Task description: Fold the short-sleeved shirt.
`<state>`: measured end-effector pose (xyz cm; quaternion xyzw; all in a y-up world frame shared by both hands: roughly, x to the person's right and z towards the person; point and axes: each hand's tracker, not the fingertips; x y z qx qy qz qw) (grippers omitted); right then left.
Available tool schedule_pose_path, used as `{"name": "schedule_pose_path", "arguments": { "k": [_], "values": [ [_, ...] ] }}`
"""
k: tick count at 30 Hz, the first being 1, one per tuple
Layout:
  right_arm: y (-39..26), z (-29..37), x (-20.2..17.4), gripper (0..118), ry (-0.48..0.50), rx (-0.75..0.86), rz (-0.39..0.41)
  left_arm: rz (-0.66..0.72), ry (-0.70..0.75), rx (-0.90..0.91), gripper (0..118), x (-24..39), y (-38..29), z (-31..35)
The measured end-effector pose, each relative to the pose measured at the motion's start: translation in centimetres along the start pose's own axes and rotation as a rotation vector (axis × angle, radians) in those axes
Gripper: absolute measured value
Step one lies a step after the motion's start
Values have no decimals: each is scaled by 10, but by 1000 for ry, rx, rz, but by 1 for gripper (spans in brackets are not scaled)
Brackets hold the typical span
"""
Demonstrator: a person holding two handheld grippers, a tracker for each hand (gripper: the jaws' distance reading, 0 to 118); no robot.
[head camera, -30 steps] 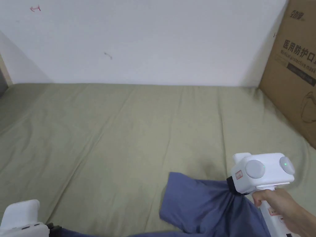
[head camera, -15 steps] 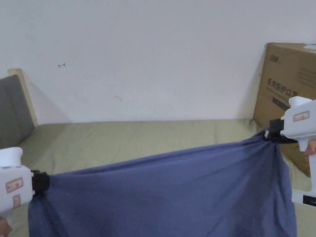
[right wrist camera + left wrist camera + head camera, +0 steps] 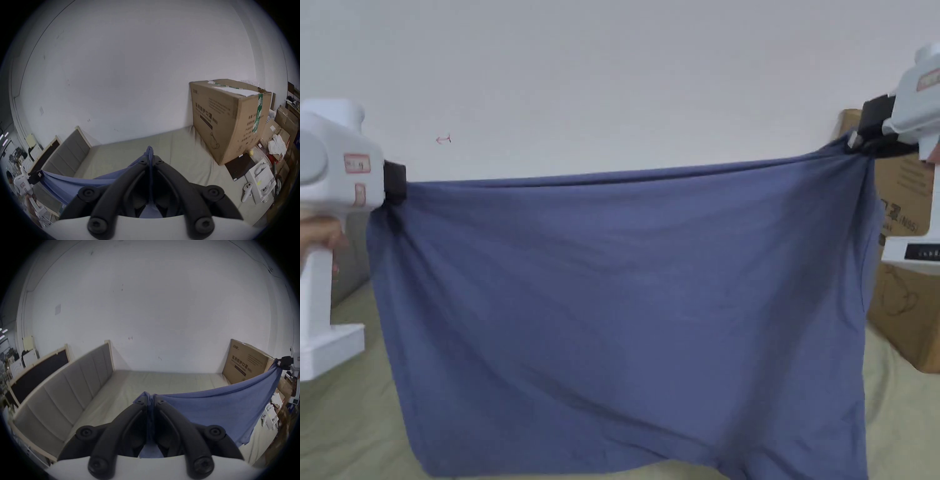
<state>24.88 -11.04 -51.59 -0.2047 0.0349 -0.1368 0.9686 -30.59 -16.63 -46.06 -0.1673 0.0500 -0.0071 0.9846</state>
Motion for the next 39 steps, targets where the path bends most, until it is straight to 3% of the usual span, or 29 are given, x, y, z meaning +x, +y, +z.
{"name": "schedule_pose_path", "arguments": {
  "k": [6, 10, 14, 20, 23, 27, 33, 36, 38, 39],
  "values": [
    [63, 5, -41, 1, -54, 86, 60, -38, 13, 123, 6, -2, 79, -26],
    [97, 3, -45, 1, -55, 117, 44, -18, 0, 149, 6, -3, 110, -43],
    [110, 1, -51, 1, -41, 135, 51, -121, 71, 234, 6, 7, 114, -59],
    [99, -23, -46, 1, -61, 138, 73, -39, 4, 189, 6, 8, 96, -96],
    [74, -45, -32, 1, -45, 100, 55, -73, 19, 157, 6, 15, 67, -120],
    [20, -92, -11, 1, -93, -15, 115, -55, -13, 27, 6, 20, 12, -160],
    [-106, -175, 47, 1, -179, -220, -14, -111, -37, -218, 6, 38, -103, -234],
    [-189, -208, 71, 1, -213, -375, 14, -95, -54, -319, 6, 42, -164, -258],
    [-242, -225, 90, 1, -260, -447, -62, -41, -60, -405, 6, 42, -201, -270],
    [-244, -228, 72, 1, -274, -478, -120, -42, -63, -429, 6, 41, -214, -272]
  ]
}}
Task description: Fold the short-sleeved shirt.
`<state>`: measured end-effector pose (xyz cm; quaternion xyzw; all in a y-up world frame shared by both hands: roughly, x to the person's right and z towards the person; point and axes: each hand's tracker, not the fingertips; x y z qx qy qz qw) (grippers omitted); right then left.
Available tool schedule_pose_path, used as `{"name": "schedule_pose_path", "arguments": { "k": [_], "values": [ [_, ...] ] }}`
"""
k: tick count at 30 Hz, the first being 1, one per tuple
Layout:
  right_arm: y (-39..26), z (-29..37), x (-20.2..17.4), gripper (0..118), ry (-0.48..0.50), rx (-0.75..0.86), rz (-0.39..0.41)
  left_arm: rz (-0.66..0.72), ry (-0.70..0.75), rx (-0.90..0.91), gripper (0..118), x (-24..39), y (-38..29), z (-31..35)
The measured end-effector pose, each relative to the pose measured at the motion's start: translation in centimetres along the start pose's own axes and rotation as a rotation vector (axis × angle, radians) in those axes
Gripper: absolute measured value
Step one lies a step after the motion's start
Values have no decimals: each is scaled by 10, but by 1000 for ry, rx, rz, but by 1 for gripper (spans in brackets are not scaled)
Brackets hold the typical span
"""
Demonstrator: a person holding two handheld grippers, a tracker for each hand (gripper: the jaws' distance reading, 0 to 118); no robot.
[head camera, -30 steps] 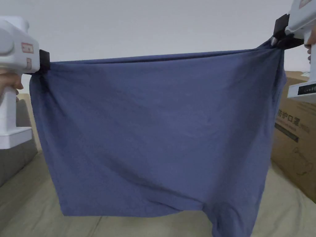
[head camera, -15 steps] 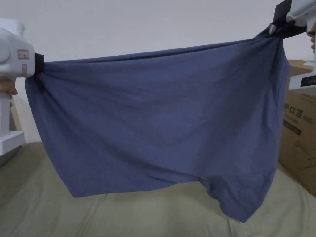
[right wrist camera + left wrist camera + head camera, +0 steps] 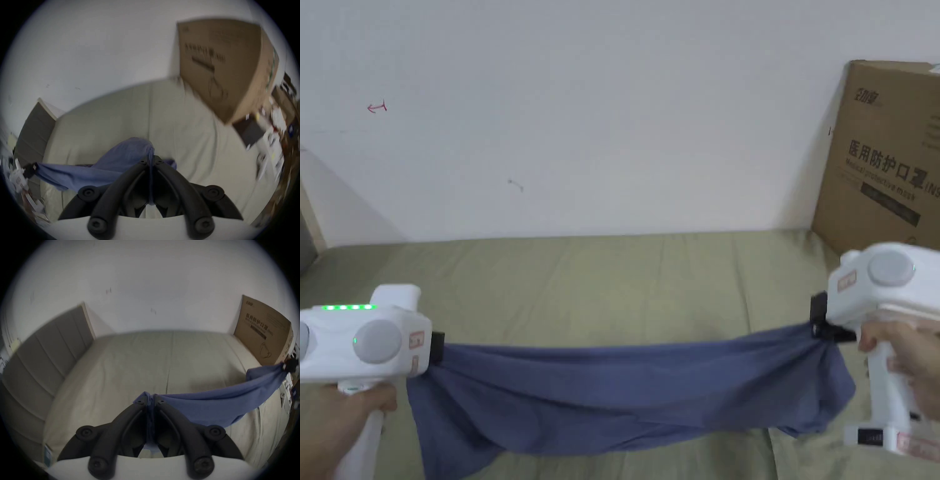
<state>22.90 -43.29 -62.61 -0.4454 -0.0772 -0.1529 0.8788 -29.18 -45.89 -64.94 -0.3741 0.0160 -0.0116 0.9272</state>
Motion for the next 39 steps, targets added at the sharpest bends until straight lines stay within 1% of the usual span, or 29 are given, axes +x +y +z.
{"name": "schedule_pose_path", "arguments": {
  "k": [2, 3, 4, 6, 8, 9, 10, 12, 14, 16, 17, 18, 19, 21, 22, 24, 25, 26, 28, 30, 32, 33, 34, 36, 37, 39],
  "values": [
    [-39, -24, 18, 1, -2, -60, -108, -1, -9, -51, 6, -2, -25, -9],
    [-54, -27, 25, 1, -9, -95, -113, -5, -17, -77, 6, -4, -33, -10],
    [-46, -43, 44, 1, 4, -90, -117, -7, -35, -96, 6, -9, -42, -10],
    [-63, -41, 55, 1, 5, -97, -108, -3, -33, -101, 6, -20, -57, -8],
    [-72, -29, 65, 1, 38, -100, -120, 26, -52, -81, 6, -26, -72, 12],
    [-77, -17, 65, 1, 57, -74, -98, 25, -62, -77, 6, -27, -79, 23],
    [-84, -2, 67, 1, 71, -44, -58, 29, -59, -50, 6, -26, -93, 43],
    [-110, 34, 65, 1, 43, -16, -17, 4, -75, -33, 6, -28, -114, 70],
    [-137, 68, 75, 1, 56, 24, -37, -1, -71, -22, 6, -26, -146, 104],
    [-174, 99, 84, 1, 70, 25, -37, 100, -113, -42, 6, -34, -175, 127],
    [-189, 111, 89, 1, 73, 41, -47, 124, -158, -79, 6, -39, -189, 136],
    [-203, 120, 94, 1, 75, 37, -37, 112, -155, -117, 6, -39, -205, 146],
    [-218, 127, 98, 1, 65, 38, -21, 82, -130, -105, 6, -38, -218, 155],
    [-252, 138, 108, 1, 31, 36, 24, -33, -85, -106, 6, -35, -243, 176],
    [-266, 142, 114, 1, 22, 25, 21, -43, -83, -110, 6, -36, -257, 185],
    [-289, 145, 127, 1, 28, -20, 5, 62, -147, -154, 6, -46, -279, 200],
    [-298, 145, 132, 1, 16, -57, -19, 97, -169, -160, 6, -50, -291, 206],
    [-307, 145, 136, 1, 13, -64, -30, 106, -154, -165, 6, -50, -301, 213],
    [-323, 150, 140, 1, 18, -75, -40, 68, -122, -167, 6, -49, -316, 219],
    [-333, 152, 138, 1, 17, -84, -23, 43, -121, -169, 6, -48, -325, 223],
    [-338, 151, 138, 2, 15, -67, -12, 69, -141, -162, 8, -52, -327, 225],
    [-338, 151, 135, 12, 0, -43, -10, 86, -151, -158, 23, -54, -325, 227],
    [-336, 154, 133, 32, -23, -16, -17, 98, -157, -159, 48, -54, -322, 228],
    [-329, 154, 140, 84, -15, 25, -12, 97, -145, -166, 111, -53, -316, 237],
    [-327, 160, 140, 85, 9, 55, -11, 100, -146, -149, 115, -52, -315, 245],
    [-325, 176, 137, 85, 39, 97, -9, 110, -182, -52, 111, -50, -312, 263]
  ]
}}
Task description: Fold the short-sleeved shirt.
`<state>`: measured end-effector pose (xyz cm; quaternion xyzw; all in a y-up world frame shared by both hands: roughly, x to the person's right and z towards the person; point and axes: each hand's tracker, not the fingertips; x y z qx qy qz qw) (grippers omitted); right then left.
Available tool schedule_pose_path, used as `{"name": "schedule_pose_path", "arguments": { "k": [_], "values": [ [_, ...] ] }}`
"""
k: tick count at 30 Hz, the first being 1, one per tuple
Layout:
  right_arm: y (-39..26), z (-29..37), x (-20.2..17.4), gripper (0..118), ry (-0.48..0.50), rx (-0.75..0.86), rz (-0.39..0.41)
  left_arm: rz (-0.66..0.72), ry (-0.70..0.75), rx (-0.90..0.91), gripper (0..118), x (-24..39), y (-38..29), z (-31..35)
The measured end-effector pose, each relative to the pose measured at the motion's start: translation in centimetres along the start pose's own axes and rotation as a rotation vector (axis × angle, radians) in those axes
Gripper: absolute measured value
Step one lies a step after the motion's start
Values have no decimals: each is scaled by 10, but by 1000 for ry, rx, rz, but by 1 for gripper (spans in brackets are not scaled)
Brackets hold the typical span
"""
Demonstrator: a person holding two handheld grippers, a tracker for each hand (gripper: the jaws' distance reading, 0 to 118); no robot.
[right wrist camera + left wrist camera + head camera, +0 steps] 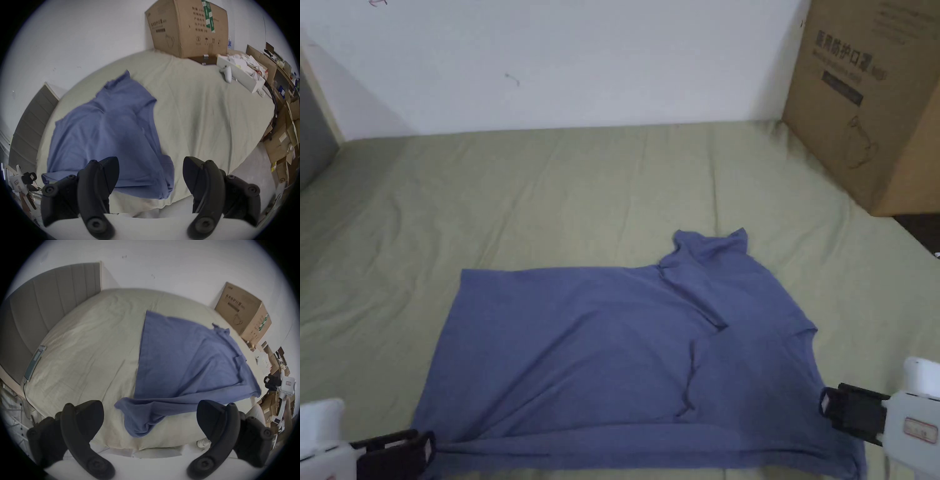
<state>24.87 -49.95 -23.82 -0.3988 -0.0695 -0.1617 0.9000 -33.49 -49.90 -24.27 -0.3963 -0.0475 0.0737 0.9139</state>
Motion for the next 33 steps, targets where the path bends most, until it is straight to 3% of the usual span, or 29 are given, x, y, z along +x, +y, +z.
{"name": "schedule_pose_path", "arguments": {
  "k": [3, 4, 5, 6, 7, 8, 9, 12, 15, 17, 18, 21, 22, 25, 26, 27, 28, 29, 32, 33],
  "values": [
    [2, 20, -6, 85, 21, 40, 26, 23, 3, -11, 110, 13, -2, 23],
    [2, 27, -7, 85, 40, 74, 41, 42, -23, 1, 104, 16, -6, 32],
    [-1, 33, -8, 84, 39, 118, 50, 56, -36, 19, 88, 21, -12, 41],
    [-1, 40, -9, 77, 30, 150, 55, 71, -30, 37, 44, 25, -17, 46],
    [-3, 46, -9, 62, 20, 183, 60, 73, -10, 42, 14, 24, -24, 48],
    [-7, 48, -8, 38, 8, 184, 62, 62, 4, 41, 5, 28, -29, 52],
    [-12, 48, -8, 11, -2, 175, 60, 52, 16, 40, 3, 30, -34, 54],
    [-28, 41, -5, 0, -38, 134, 121, 64, 38, 16, 0, 20, -46, 48],
    [-42, 31, -4, 0, -52, 79, 160, 54, 75, 9, 1, 14, -46, 40],
    [-49, 32, -10, 0, -53, 65, 145, 58, 82, 8, 32, 13, -39, 33],
    [-51, 31, -10, 0, -50, 59, 141, 69, 82, 7, 56, 12, -35, 29],
    [-53, 30, -13, 0, -41, 39, 128, 90, 64, 9, 96, -1, -25, 2],
    [-53, 28, -14, 0, -38, 30, 127, 86, 70, -2, 101, -7, -22, -8],
    [-53, 21, -11, 0, -39, 16, 135, 108, 36, -3, 98, -11, -17, -33],
    [-53, 19, -12, 0, -39, 12, 139, 137, -9, -27, 89, -12, -16, -43],
    [-53, 18, -13, 0, -38, 8, 143, 152, -38, -47, 55, -16, -18, -47],
    [-54, 16, -14, 0, -39, 5, 146, 168, -45, -76, 11, -15, -19, -55],
    [-52, 11, -10, 0, -34, 4, 147, 177, -28, -107, 3, -14, -20, -64],
    [-48, 9, -9, 0, -25, 10, 152, 142, -17, -106, 3, -7, -20, -62],
    [-44, 7, -6, 8, -29, 11, 156, 124, -9, -90, 3, -5, -17, -57]
  ]
}}
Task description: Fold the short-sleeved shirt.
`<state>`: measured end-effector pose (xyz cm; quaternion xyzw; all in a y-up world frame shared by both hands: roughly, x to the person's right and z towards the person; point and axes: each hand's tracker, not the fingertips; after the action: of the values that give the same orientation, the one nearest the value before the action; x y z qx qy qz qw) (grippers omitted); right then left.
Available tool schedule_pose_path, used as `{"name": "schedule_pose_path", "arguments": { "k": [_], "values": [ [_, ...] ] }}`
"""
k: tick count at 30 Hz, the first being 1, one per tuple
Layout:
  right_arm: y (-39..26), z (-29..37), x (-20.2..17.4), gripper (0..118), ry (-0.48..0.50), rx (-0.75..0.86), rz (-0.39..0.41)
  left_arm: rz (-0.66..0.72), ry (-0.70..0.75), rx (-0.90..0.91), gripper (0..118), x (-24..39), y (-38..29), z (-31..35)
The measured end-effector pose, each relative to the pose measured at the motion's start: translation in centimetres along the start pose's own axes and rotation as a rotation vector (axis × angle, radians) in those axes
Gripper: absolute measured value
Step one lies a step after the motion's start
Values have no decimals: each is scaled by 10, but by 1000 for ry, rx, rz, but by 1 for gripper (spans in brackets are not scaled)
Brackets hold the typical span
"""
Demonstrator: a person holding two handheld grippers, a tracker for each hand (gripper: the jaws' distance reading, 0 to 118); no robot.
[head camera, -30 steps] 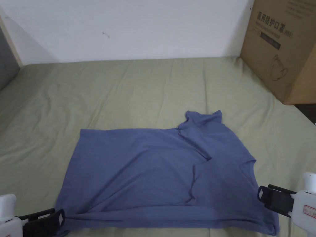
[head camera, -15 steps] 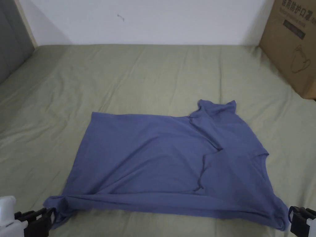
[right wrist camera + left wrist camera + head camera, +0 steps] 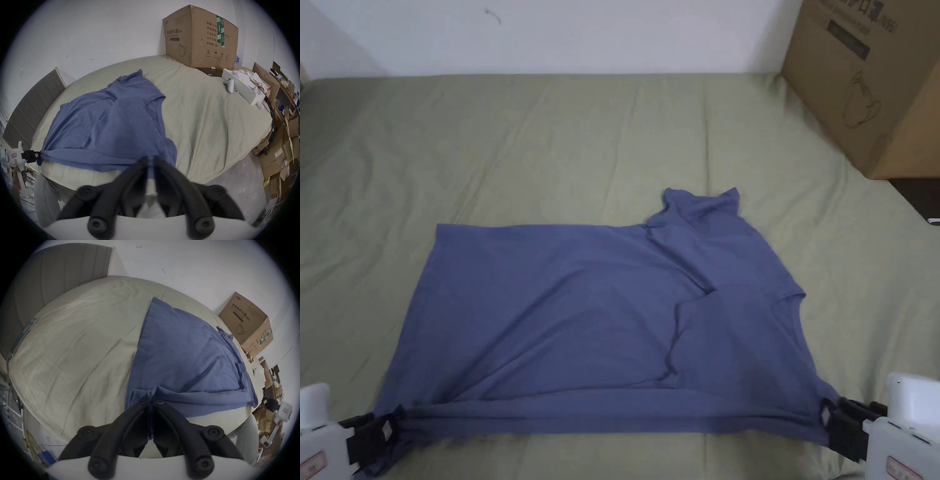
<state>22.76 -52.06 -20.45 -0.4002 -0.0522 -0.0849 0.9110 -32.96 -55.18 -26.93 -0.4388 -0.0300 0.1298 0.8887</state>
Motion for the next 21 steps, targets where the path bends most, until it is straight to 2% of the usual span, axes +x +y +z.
{"name": "schedule_pose_path", "arguments": {
  "k": [1, 2, 3, 4, 6, 8, 9, 10, 11, 12, 16, 21],
  "values": [
    [4, -3, 2, 28, -4, 2, 3, -4, -7, 15, 3, 1, 3, 4],
    [10, -10, 5, 56, -8, -7, 6, 0, -4, 23, 3, -3, -3, 12],
    [15, -17, 7, 92, -11, -25, 14, 6, -6, 23, 3, -4, 0, 13],
    [19, -26, 10, 100, -2, -23, 21, 17, -11, 19, 3, -4, 2, 13],
    [19, -48, 9, 100, -57, -128, 74, 8, -9, 21, 3, -4, 0, 16],
    [14, -67, 9, 94, -42, -189, 125, -25, 9, 20, 3, 3, 2, 16],
    [11, -70, 7, 58, -42, -197, 154, -34, 16, 19, 3, 6, 2, 16],
    [8, -72, 3, 15, -111, -187, 170, -35, 17, 20, 3, 5, -1, 18],
    [6, -67, 2, 5, -86, -171, 152, -34, 16, 18, 3, 5, 0, 18],
    [8, -65, 3, 5, -54, -176, 153, -32, 20, 16, 3, 7, 1, 19],
    [18, -43, 1, 4, -90, -89, 167, -29, 18, 21, 3, 5, 3, 26],
    [49, -18, -4, 4, -45, -50, 154, -76, 22, 56, 3, 15, 20, 38]
  ]
}}
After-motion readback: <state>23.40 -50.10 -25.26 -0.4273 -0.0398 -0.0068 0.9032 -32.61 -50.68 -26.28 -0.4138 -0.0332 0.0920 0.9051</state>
